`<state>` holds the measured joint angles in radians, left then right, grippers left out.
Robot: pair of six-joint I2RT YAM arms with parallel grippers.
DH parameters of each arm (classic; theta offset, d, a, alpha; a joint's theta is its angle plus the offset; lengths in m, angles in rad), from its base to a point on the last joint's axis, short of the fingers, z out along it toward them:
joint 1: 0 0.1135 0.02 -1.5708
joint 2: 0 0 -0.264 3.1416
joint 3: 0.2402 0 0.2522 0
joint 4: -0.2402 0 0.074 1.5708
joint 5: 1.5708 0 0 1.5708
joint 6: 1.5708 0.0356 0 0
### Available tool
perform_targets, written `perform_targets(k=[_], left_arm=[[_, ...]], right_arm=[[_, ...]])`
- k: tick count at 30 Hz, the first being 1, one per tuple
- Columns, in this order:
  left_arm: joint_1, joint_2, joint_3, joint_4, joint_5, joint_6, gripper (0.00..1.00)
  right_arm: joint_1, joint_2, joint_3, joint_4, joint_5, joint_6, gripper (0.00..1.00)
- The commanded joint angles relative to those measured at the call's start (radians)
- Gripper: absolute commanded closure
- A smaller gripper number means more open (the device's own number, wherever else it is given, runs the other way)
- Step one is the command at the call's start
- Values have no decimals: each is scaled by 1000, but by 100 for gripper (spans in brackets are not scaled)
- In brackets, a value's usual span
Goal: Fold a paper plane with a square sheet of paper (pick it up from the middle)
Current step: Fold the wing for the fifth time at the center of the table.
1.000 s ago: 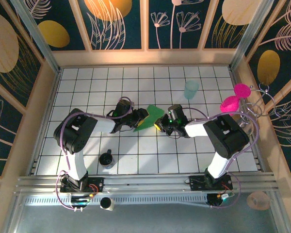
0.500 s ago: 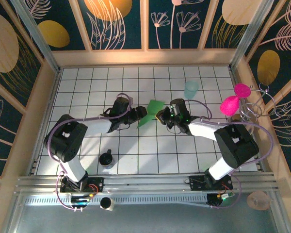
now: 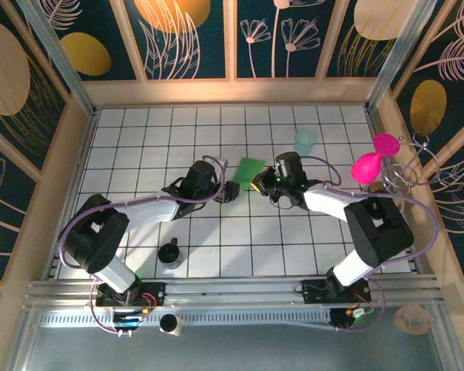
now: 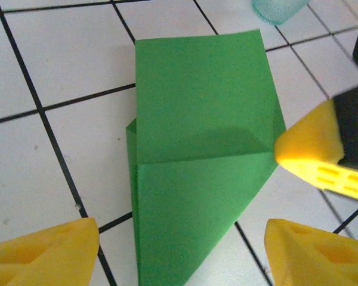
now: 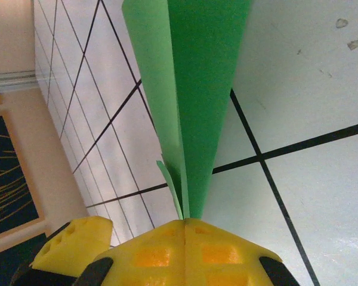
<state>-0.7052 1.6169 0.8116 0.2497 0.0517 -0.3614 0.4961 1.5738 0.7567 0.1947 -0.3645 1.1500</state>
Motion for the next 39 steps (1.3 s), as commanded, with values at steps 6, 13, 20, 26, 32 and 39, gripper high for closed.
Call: perform_targets(k=[6, 13, 20, 26, 32, 39], left_arm=[[-66, 36, -45, 122, -103, 314, 29], [-121, 84, -69, 215, -123, 490, 35], [-139, 161, -64, 279, -170, 562, 40], [-139, 187, -80, 347, -170, 576, 46], [-139, 195, -94, 384, -173, 576, 54], [-140, 208, -103, 393, -164, 564, 56]], right_arm=[[-27, 2, 38, -48, -55, -13, 100], [-36, 9, 44, -47, -77, -5, 100], [-43, 16, 35, -30, -101, 10, 100], [-48, 26, 39, -33, -124, 24, 100], [-49, 37, 42, -37, -140, 33, 100], [-51, 32, 42, -37, -146, 37, 100]])
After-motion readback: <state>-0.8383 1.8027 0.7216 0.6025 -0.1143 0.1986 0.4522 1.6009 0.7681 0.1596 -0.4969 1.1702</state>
